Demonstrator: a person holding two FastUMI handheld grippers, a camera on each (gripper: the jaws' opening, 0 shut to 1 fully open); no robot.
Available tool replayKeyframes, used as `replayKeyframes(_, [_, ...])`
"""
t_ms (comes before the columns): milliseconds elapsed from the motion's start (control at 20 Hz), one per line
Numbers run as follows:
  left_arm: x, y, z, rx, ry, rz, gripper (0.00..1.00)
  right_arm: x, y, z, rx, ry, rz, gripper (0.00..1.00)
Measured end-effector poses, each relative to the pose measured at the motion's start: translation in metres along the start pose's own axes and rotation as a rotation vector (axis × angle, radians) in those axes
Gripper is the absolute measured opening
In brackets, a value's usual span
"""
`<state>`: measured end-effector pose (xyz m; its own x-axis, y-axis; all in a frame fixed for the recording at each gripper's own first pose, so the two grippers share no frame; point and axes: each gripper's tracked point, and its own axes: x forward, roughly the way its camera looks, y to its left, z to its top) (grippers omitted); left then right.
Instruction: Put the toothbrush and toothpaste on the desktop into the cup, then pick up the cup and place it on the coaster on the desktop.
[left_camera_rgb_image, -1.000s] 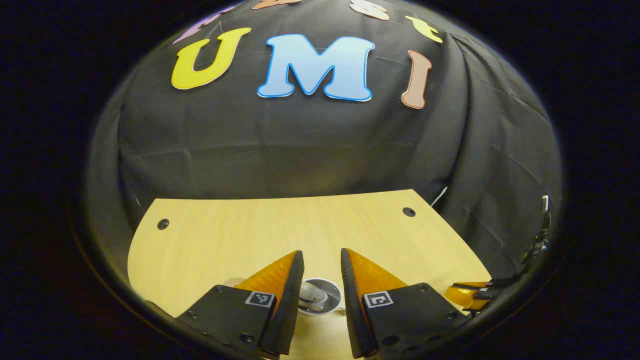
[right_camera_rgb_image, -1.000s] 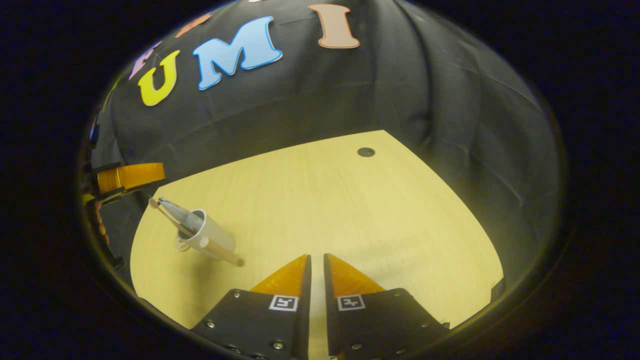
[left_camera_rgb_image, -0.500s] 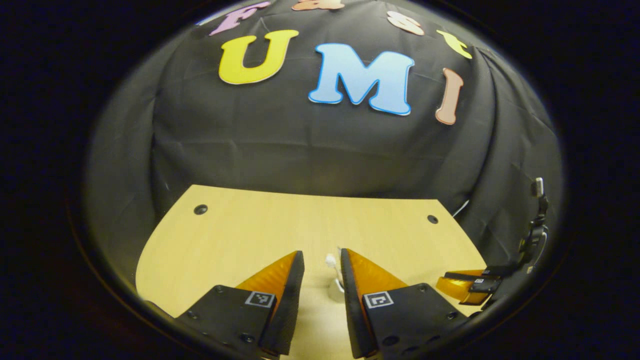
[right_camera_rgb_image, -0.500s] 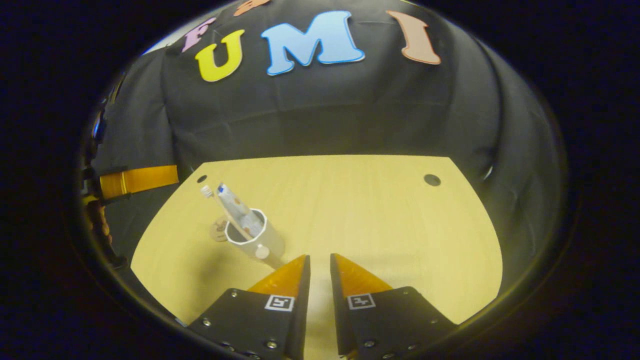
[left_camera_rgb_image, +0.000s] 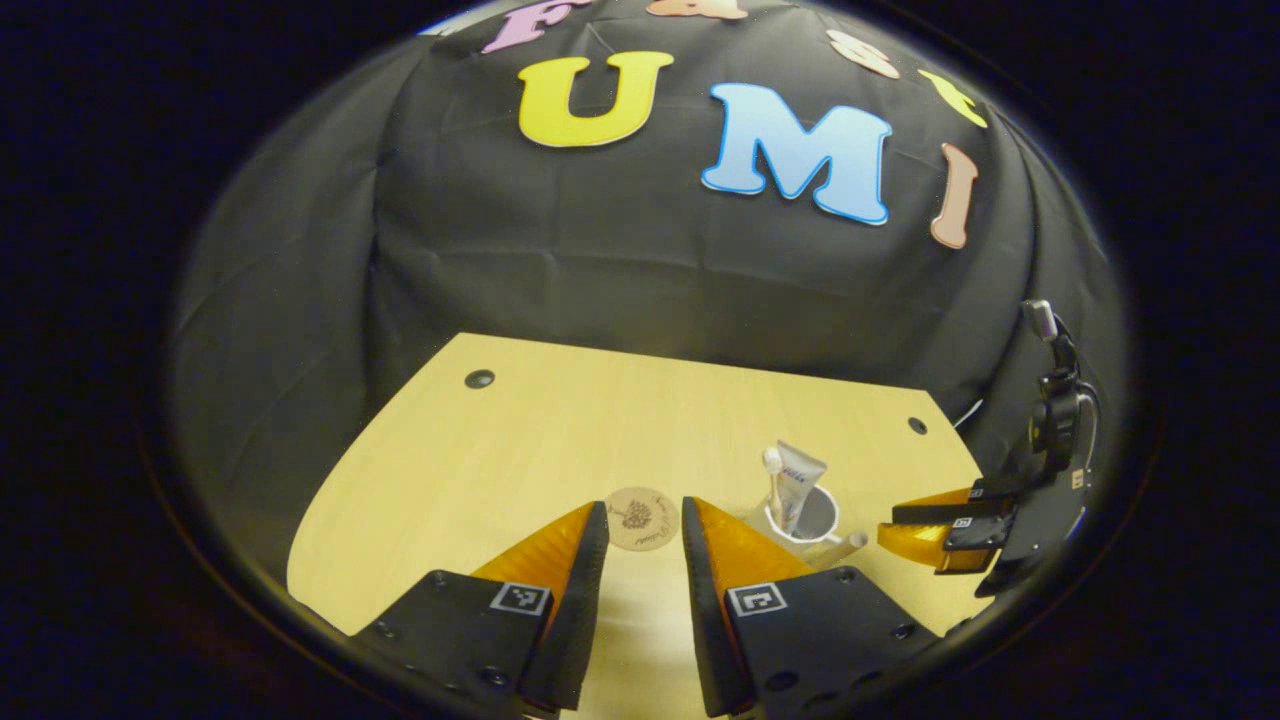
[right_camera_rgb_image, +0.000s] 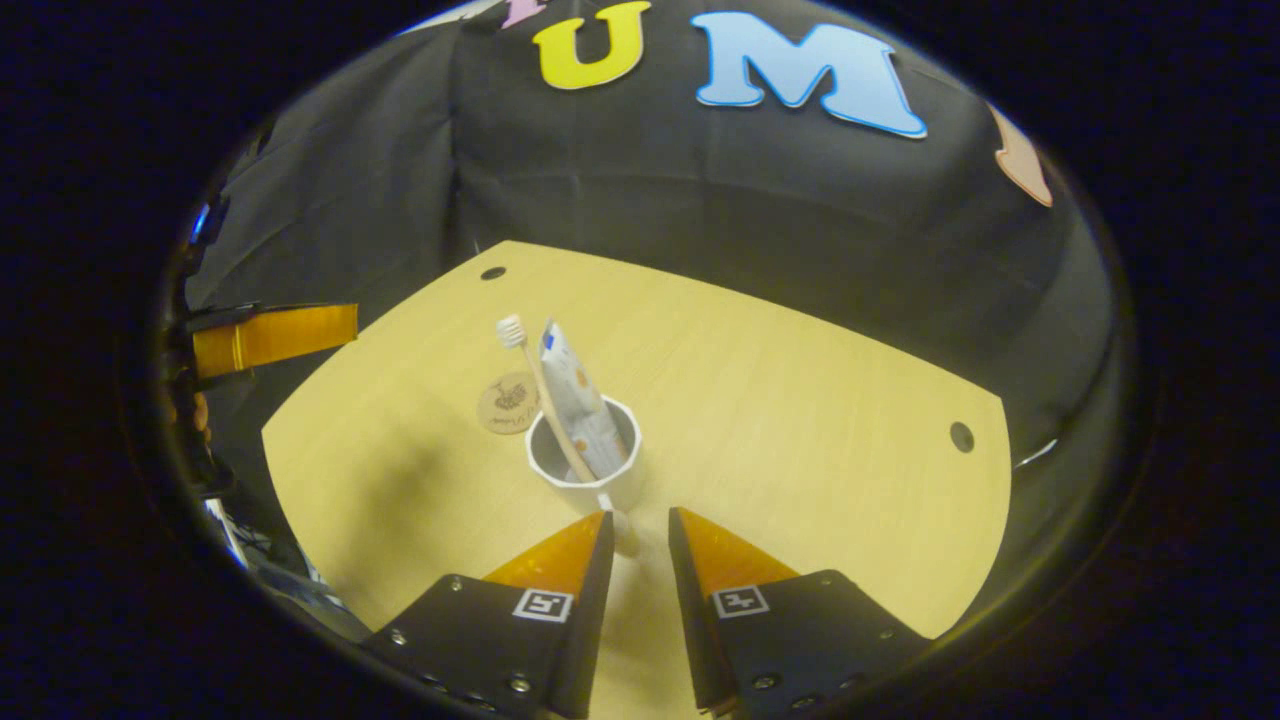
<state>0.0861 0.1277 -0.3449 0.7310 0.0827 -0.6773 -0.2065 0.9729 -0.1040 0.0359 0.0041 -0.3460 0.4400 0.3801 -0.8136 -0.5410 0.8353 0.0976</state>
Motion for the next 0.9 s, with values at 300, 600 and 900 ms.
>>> replayKeyframes(300, [-0.01,0.035,-0.021,-0.051,0.028,0.065,0.5,0.027,0.012,-0.011,-0.091,0.105,0.034,0.56])
replayKeyframes(600, [-0.017,0.066,-0.026,-0.083,0.034,0.127,0.51,0.054,0.015,-0.025,-0.139,0.209,0.062,0.53])
replayKeyframes(900, [-0.023,0.086,-0.036,-0.123,0.047,0.182,0.51,0.081,0.012,-0.038,-0.131,0.295,0.079,0.52])
